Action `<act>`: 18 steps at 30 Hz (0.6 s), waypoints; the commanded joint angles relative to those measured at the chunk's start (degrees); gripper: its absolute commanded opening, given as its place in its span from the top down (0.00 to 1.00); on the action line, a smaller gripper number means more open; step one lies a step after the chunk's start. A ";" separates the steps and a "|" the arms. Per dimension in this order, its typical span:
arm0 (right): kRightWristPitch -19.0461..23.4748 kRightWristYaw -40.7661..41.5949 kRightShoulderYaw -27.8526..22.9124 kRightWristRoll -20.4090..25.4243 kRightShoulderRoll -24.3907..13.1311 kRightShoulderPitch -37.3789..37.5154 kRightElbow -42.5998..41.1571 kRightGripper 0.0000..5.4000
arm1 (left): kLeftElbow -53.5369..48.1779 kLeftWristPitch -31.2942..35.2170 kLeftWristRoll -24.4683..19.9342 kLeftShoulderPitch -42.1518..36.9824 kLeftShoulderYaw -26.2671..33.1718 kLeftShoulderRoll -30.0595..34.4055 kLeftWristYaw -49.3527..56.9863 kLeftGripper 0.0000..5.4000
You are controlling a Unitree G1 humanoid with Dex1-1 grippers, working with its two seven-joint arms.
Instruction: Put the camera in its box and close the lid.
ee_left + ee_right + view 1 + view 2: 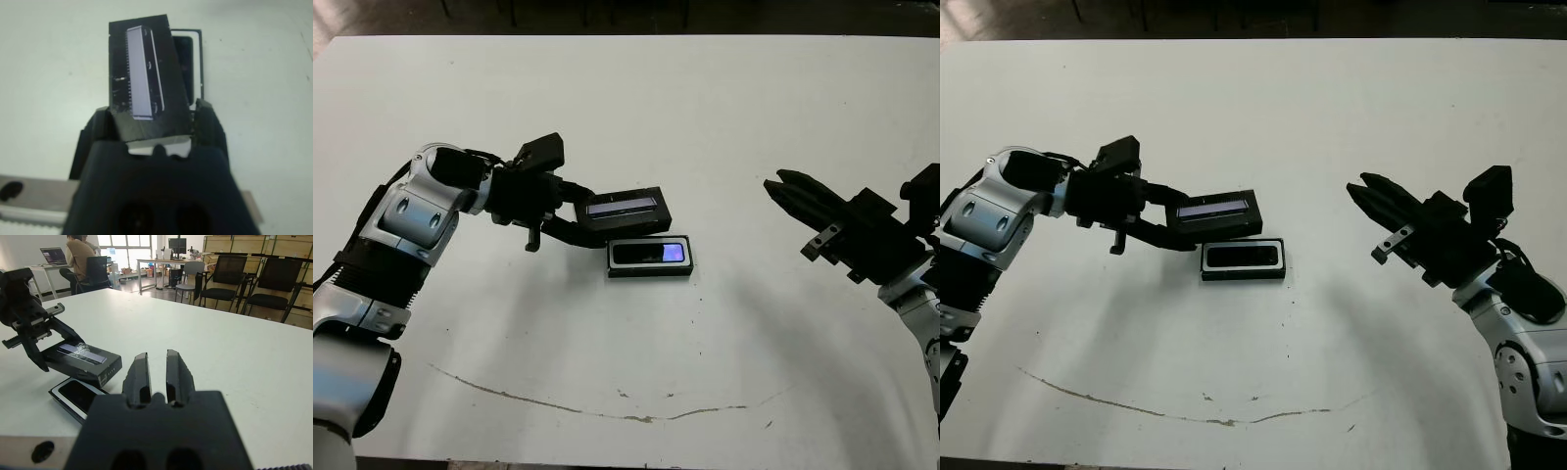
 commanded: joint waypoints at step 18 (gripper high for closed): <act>4.49 0.26 -1.22 3.25 -1.26 0.04 -0.17 1.00 | 5.02 -4.68 4.33 1.38 -4.74 -3.16 -2.18 0.74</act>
